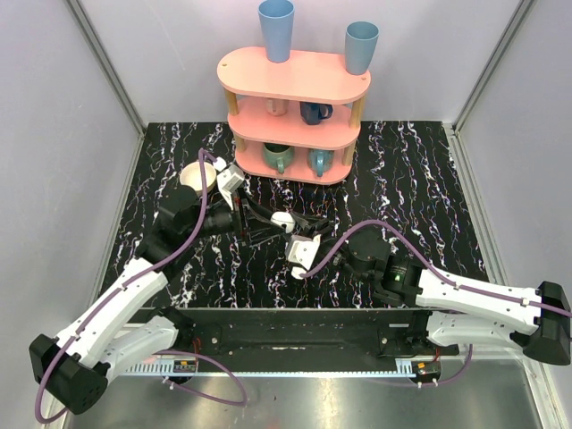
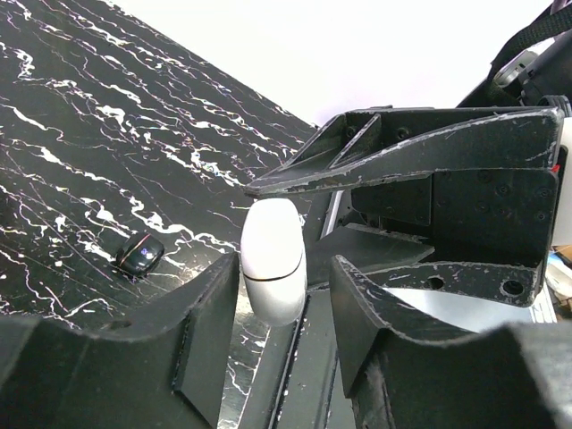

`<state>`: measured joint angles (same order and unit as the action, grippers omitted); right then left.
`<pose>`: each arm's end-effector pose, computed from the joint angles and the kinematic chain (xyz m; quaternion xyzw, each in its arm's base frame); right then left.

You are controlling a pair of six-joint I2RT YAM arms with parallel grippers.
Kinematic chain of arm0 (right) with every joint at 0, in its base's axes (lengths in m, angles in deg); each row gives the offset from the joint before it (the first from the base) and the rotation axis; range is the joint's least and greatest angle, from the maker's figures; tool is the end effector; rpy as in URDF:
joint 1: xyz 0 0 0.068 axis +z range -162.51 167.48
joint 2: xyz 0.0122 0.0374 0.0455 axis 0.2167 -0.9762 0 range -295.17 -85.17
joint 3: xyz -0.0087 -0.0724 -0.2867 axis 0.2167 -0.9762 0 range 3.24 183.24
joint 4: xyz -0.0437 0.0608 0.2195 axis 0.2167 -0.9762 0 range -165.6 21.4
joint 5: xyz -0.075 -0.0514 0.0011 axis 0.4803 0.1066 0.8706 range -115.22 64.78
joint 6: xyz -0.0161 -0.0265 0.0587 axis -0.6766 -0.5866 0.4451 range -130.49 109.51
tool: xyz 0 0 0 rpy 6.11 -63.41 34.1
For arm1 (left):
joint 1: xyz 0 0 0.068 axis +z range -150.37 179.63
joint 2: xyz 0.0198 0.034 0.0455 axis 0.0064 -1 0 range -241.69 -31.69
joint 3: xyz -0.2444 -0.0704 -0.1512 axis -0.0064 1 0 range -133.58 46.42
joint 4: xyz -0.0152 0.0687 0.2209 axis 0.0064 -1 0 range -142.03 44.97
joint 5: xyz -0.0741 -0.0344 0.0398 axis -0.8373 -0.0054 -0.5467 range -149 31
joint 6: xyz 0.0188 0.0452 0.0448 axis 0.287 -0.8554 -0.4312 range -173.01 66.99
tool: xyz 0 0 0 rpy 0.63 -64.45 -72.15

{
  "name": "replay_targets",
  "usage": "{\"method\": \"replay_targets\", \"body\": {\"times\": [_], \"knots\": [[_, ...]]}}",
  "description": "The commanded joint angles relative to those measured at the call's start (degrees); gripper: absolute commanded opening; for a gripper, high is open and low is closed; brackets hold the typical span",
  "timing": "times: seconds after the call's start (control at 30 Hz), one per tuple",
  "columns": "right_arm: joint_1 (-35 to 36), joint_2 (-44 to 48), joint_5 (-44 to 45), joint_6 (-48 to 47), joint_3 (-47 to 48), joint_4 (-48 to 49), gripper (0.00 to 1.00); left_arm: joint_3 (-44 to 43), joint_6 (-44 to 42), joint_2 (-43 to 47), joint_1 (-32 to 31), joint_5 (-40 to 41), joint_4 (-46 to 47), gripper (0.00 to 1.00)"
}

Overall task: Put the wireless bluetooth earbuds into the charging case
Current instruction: Pass from the right arm to the left

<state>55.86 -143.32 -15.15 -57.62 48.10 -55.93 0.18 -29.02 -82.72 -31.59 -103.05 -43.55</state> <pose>0.0878 0.1966 0.3659 -0.5660 0.4300 0.0678 0.7001 0.1246 -0.1184 0.3727 0.2995 0.6566 -0.5365 0.4375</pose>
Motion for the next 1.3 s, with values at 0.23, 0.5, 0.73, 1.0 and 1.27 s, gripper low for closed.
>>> {"method": "replay_targets", "body": {"times": [0.23,0.5,0.73,1.0,1.27], "knots": [[1.1,0.8,1.6,-0.2,0.5,4.0,0.28,0.5,0.6,-0.2,-0.6,0.5,4.0,0.39],[1.1,1.1,1.0,-0.3,0.4,4.0,0.28,0.0,0.6,-0.5,-0.5,1.2,4.1,0.24],[1.3,1.7,0.8,-0.2,-0.4,5.0,0.47,0.4,-0.3,-0.4,-0.8,1.0,3.7,0.00],[1.3,2.5,7.8,4.8,0.3,9.4,0.86,6.6,-6.2,7.8,-1.3,11.4,7.2,0.00],[1.2,2.6,20.2,30.1,12.8,-4.3,0.95,20.1,-12.1,19.8,-1.4,20.3,25.6,0.00]]}}
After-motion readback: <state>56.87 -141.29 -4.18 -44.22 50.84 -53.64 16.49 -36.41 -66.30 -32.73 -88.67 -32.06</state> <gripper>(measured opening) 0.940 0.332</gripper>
